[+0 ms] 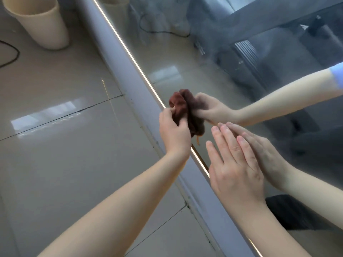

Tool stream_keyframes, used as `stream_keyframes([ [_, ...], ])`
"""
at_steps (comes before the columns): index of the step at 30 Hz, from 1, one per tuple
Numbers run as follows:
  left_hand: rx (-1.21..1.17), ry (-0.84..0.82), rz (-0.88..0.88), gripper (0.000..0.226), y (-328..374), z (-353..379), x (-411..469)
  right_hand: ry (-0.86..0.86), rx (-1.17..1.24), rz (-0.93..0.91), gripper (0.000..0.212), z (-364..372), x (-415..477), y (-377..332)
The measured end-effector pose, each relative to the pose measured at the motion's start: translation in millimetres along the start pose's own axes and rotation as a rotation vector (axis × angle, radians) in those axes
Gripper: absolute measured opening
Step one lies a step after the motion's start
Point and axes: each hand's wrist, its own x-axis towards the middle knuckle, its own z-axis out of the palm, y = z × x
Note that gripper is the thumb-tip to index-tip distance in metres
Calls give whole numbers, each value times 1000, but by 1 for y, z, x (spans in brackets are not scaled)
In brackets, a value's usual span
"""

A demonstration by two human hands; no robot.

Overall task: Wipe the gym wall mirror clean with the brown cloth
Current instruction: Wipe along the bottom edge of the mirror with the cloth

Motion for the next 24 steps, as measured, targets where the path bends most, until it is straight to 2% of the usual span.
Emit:
stream_keyframes([
  [4, -4, 56, 15, 30, 14, -3, 39, 16, -48, -20, 36, 5, 24, -6],
  [11, -8, 98, -116, 24, 22, -9, 94, 49, -116, -42, 39, 17, 72, -19],
  [16, 22, 98, -159, 18, 12, -11, 119, 65, -123, -28, 40, 22, 90, -26],
  [24, 75, 111, -180, 24, 20, -18, 152, 68, -77, -25, 38, 34, 112, -38],
])
